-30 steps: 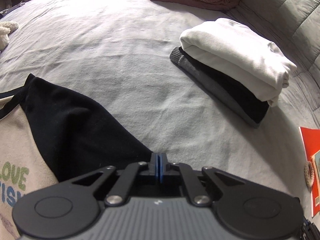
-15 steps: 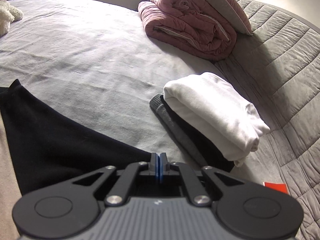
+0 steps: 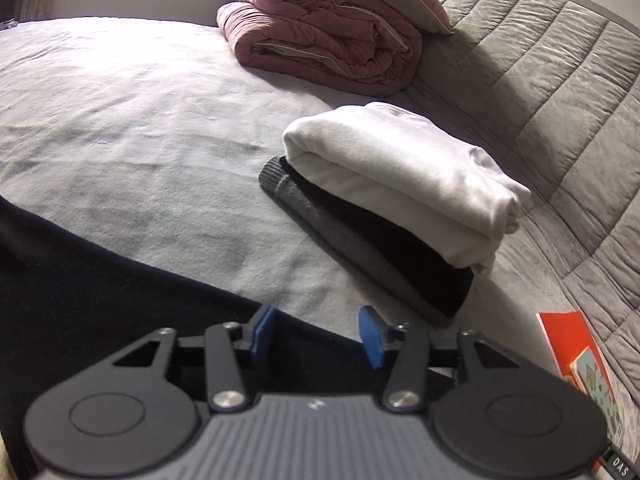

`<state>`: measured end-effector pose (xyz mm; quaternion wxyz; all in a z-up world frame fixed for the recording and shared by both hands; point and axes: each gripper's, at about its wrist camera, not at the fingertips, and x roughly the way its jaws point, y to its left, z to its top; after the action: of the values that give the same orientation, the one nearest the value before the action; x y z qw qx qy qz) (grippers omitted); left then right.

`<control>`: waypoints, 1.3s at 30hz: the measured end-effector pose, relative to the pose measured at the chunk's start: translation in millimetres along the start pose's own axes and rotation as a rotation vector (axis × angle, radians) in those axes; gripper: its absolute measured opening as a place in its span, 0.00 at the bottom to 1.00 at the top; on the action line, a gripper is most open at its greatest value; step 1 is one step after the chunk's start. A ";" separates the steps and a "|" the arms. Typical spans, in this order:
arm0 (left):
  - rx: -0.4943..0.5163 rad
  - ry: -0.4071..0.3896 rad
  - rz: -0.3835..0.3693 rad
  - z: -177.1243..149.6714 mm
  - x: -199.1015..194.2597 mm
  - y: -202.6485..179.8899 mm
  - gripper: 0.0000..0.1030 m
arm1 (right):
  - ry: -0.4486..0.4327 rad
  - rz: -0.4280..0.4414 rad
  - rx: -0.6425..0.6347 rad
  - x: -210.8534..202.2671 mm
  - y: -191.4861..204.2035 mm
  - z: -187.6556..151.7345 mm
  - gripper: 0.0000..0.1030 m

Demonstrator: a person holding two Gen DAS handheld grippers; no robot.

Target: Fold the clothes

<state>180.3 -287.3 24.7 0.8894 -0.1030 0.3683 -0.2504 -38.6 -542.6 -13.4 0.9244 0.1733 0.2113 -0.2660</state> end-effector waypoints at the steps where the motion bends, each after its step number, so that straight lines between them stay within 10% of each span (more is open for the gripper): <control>1: 0.028 -0.003 -0.017 -1.8 -4.6 -4.0 0.54 | -0.002 0.006 0.014 -2.9 -2.4 1.9 0.31; 8: 0.156 0.032 -0.157 -31.4 -23.9 -26.7 0.54 | -0.033 0.048 0.063 -26.5 -9.6 13.2 0.32; 17: 0.382 0.002 -0.168 -80.5 -23.9 -48.3 0.64 | 0.086 0.134 -0.294 -19.5 50.0 -20.0 0.32; 23: 0.433 -0.001 -0.150 -82.1 -22.9 -54.2 0.70 | 0.127 0.100 -0.093 -22.3 -11.8 -9.7 0.04; 27: 0.424 -0.005 -0.141 -80.1 -28.7 -55.8 0.70 | 0.096 0.065 -0.025 -31.9 -19.4 -3.6 0.29; 39: 0.249 -0.028 -0.125 -43.4 -67.3 -13.8 0.72 | 0.080 0.158 -0.135 -27.6 31.8 -3.2 0.36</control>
<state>103.8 -264.0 39.7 0.8829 -0.0178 0.3149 -0.3478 -42.8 -504.2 3.8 0.9429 0.1372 0.2510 -0.1705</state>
